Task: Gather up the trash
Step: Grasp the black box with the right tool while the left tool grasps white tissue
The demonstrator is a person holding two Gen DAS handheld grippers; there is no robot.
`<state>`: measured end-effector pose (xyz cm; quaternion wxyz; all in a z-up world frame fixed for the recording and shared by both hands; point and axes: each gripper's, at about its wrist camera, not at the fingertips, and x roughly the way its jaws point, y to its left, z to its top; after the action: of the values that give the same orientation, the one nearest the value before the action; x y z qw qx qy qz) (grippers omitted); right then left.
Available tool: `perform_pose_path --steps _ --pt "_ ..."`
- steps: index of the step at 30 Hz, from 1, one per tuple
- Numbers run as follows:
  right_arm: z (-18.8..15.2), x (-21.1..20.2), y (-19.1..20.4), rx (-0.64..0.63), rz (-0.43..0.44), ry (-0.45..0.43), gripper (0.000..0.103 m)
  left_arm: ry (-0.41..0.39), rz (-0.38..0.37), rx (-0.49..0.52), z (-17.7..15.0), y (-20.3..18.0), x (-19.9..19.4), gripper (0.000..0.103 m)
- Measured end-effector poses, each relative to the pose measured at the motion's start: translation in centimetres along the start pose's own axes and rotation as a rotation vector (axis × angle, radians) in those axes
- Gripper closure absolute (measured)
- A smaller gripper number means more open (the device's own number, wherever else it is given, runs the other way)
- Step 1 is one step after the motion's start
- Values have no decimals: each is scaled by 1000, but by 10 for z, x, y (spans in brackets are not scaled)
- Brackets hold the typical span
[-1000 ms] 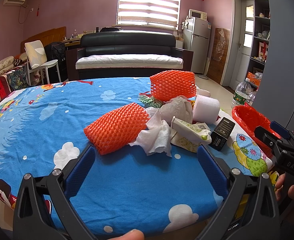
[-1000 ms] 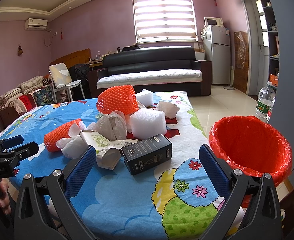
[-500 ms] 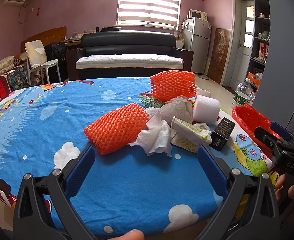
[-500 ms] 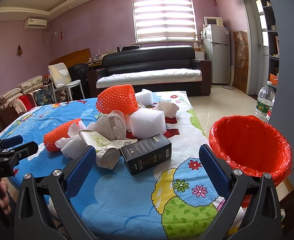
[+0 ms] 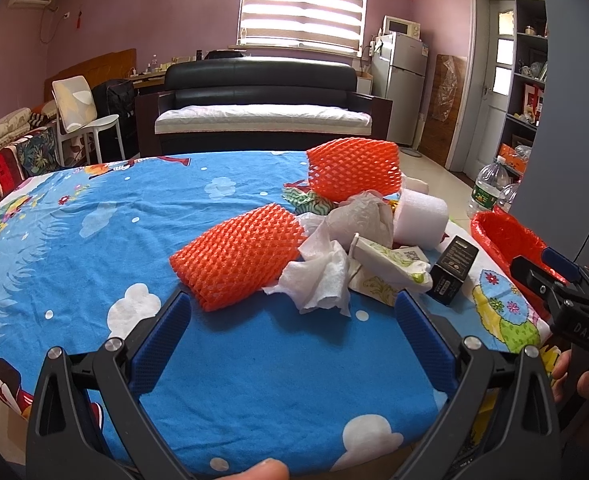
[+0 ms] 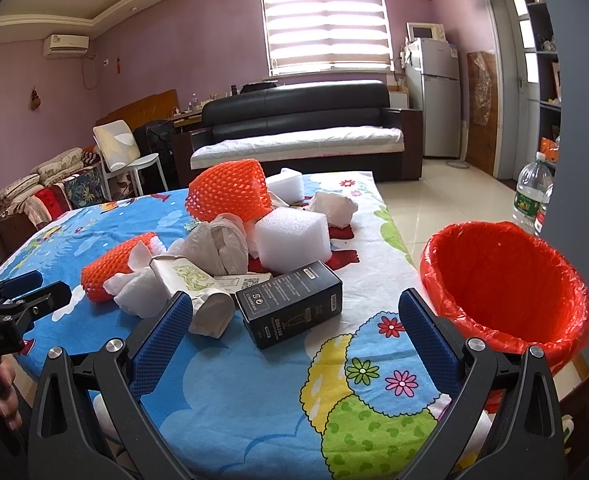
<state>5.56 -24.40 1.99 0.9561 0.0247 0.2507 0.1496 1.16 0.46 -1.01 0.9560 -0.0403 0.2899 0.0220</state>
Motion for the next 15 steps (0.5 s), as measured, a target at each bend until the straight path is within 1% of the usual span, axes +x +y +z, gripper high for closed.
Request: perform_pose_path --steps 5,13,15 --pt "5 13 2 -25 18 29 6 17 21 -24 8 9 10 4" --pt "12 38 5 -90 56 101 6 41 66 -36 25 27 31 4" --pt "12 46 7 -110 60 116 6 49 52 -41 28 28 36 4"
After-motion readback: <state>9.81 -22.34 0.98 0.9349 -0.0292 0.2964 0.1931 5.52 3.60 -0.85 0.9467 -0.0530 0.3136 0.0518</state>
